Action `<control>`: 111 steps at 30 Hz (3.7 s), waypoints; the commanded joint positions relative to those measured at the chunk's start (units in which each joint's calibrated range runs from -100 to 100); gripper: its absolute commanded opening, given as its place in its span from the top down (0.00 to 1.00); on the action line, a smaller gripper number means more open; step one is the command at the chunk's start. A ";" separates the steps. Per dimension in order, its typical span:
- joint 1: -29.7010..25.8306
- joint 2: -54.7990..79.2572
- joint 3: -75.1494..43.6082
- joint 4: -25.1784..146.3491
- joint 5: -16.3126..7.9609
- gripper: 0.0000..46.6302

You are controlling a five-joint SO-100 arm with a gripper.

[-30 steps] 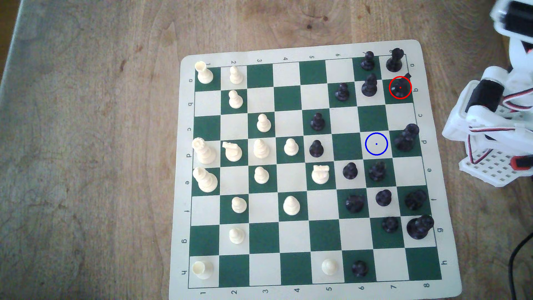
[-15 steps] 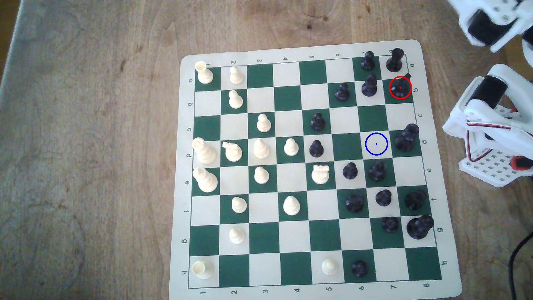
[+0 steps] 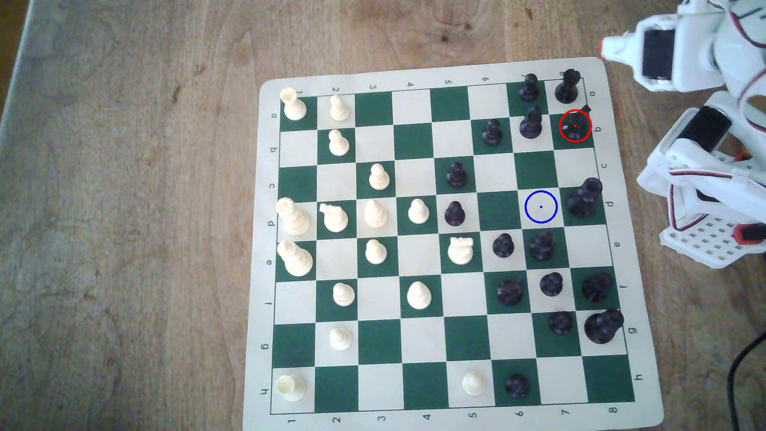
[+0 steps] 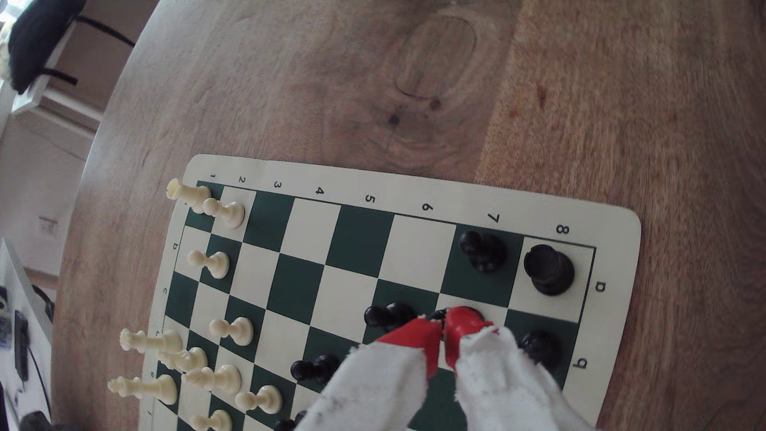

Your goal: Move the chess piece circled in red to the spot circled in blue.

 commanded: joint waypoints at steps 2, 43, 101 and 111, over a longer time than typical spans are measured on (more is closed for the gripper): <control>-0.16 12.63 -5.95 -1.04 -9.62 1.00; 1.33 34.78 -1.60 2.40 -13.28 1.00; 1.09 46.07 5.65 -13.73 -12.21 0.99; -0.16 33.09 4.65 -13.65 -8.50 1.00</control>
